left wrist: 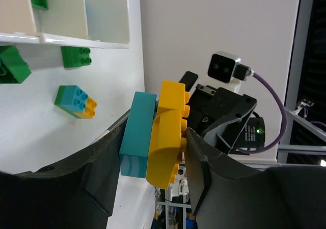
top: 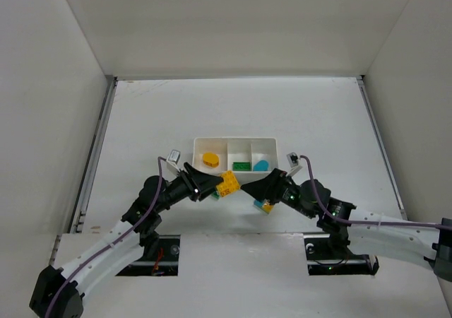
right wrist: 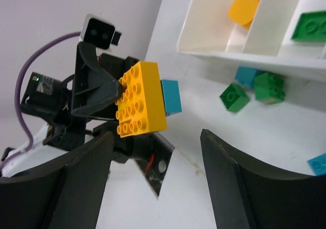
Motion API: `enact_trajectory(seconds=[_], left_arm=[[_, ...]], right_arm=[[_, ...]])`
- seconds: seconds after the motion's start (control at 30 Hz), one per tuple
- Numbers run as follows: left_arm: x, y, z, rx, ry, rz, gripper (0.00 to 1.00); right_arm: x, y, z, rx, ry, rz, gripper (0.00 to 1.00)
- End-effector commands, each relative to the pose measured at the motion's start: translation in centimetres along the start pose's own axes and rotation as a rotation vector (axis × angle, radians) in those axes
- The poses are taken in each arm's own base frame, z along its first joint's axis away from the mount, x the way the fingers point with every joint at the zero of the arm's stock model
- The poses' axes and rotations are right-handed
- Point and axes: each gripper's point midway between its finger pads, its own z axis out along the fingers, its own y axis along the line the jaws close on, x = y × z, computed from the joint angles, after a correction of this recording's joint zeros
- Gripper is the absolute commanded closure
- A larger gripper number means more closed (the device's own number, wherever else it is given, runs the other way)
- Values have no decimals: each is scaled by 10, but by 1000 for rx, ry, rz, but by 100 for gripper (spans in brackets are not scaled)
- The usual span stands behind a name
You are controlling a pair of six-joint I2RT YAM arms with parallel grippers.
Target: Sort the legos into containers by color
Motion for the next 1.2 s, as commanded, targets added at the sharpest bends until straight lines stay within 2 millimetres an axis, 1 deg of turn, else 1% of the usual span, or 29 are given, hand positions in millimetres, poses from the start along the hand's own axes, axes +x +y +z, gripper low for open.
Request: enact_trajectory(seconds=[0.0,0.13,0.2,0.37,0.47,0.53,0.67,0.8,0.87,0.93,1.03,1.17], left_arm=[[5,-27,-1,117,22,28,80],[9,-26,1,114,34,32,80],[11,-26,1,113,41,32,80],[14,-27,1,116,49,33,80],[14,-26,1,116,46,33,80],[15,-24,1,113,47,32,80],[15,-22,1,110,47,33,80],[13,-22,0,110,41,34,80],[13,-21,1,109,41,37,81],[13,-20,1,106,41,43,81],[12,-13,1,88,34,51,81],[9,-3,2,62,24,60,82]], right_arm=[[0,38,1,-154,29,82,27],[4,43,4,-185,45,103,31],[5,41,6,-188,49,115,34],[10,37,10,-184,71,116,38],[11,36,10,-183,76,124,43],[11,36,10,-184,74,132,49],[12,30,12,-169,78,150,55],[16,32,12,-182,98,166,58],[16,33,13,-187,100,178,63],[13,35,13,-200,91,195,66],[4,40,10,-225,72,212,69],[-10,45,4,-249,43,226,70]])
